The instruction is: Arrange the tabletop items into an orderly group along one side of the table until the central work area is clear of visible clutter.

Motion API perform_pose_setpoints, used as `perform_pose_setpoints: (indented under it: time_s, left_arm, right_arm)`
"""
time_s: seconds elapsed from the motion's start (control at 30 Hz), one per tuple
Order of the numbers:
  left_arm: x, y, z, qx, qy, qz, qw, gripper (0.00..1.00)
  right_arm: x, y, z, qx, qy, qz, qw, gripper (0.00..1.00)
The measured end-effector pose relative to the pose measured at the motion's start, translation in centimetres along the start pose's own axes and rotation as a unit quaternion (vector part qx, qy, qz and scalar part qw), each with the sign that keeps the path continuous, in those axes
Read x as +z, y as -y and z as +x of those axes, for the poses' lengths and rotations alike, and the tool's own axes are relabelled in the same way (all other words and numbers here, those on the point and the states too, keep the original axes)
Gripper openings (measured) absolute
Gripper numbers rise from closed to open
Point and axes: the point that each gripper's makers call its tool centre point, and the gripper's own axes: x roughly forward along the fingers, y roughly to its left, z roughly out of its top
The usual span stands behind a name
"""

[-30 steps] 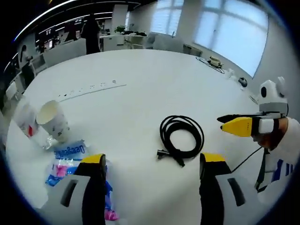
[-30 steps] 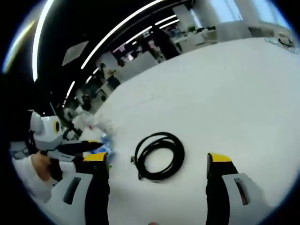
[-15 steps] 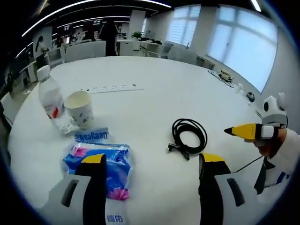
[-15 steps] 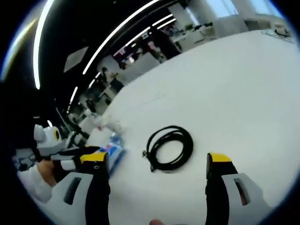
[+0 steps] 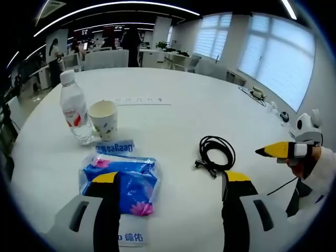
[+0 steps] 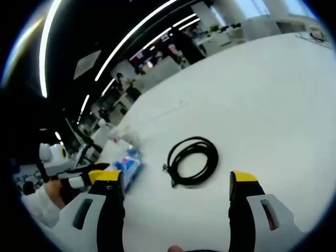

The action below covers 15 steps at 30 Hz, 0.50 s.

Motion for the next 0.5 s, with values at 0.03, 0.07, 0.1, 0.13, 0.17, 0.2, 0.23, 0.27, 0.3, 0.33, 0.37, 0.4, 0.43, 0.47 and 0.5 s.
perform_pose_setpoints:
  time_s: [0.03,0.07,0.1,0.13,0.17,0.2,0.23,0.27,0.3,0.33,0.37,0.4,0.43,0.47,0.5]
  left_arm:
    - [-0.1,-0.2,-0.2,0.002,0.001,-0.002,1.0000,0.81]
    - [-0.4,-0.4,-0.4,0.003,0.001,-0.003,1.0000,0.81]
    - [-0.5,-0.6,-0.6,0.004,0.001,-0.003,1.0000,0.81]
    - [-0.7,-0.6,-0.8,-0.002,0.002,-0.004,1.0000,0.82]
    - [-0.8,-0.5,-1.1,-0.008,0.004,-0.004,1.0000,0.82]
    - [-1.1,-0.5,-1.5,-0.011,0.006,-0.004,0.9999,0.83]
    - [-1.3,-0.5,-1.7,-0.011,0.007,-0.003,0.9999,0.85]
    - [-1.6,-0.7,-2.2,-0.009,0.008,-0.001,0.9999,0.85]
    - [-1.9,-0.9,-2.4,-0.008,0.009,0.000,0.9999,0.85]
    - [-2.3,-1.2,-2.8,-0.005,0.007,-0.001,1.0000,0.85]
    - [-2.6,-1.5,-3.0,-0.002,0.004,-0.003,1.0000,0.84]
    - [-2.8,-1.7,-3.1,0.000,0.003,-0.004,1.0000,0.84]
    - [-3.2,-2.1,-3.4,0.005,-0.002,-0.010,0.9999,0.84]
    - [-3.5,-2.5,-3.5,0.008,-0.004,-0.014,0.9999,0.83]
    - [-3.8,-3.0,-3.7,0.011,-0.006,-0.020,0.9997,0.82]
  right_arm:
    - [-0.1,0.1,-0.1,0.000,-0.001,0.002,1.0000,0.81]
    - [-0.3,0.1,-0.2,0.000,-0.002,0.004,1.0000,0.81]
    - [-0.4,0.0,-0.2,0.000,-0.003,0.004,1.0000,0.81]
    - [-0.6,0.0,-0.3,0.001,-0.006,0.002,1.0000,0.81]
    - [-0.7,0.0,-0.4,0.002,-0.011,0.000,0.9999,0.81]
    - [-1.1,-0.1,-0.5,0.003,-0.018,-0.004,0.9998,0.81]
    - [-1.4,-0.2,-0.5,0.005,-0.022,-0.005,0.9997,0.81]
    - [-1.8,-0.2,-0.6,0.007,-0.028,-0.007,0.9995,0.80]
    - [-2.0,-0.2,-0.7,0.007,-0.032,-0.007,0.9994,0.80]
    - [-2.4,-0.1,-0.9,0.007,-0.035,-0.006,0.9993,0.79]
    - [-2.6,-0.1,-1.0,0.008,-0.037,-0.004,0.9993,0.78]
    - [-2.7,-0.1,-1.0,0.008,-0.038,-0.004,0.9993,0.77]
    - [-2.9,-0.1,-1.1,0.009,-0.039,-0.001,0.9992,0.77]
    - [-3.2,-0.1,-1.1,0.009,-0.042,0.000,0.9991,0.76]
    - [-3.3,-0.1,-1.1,0.010,-0.045,-0.001,0.9990,0.76]
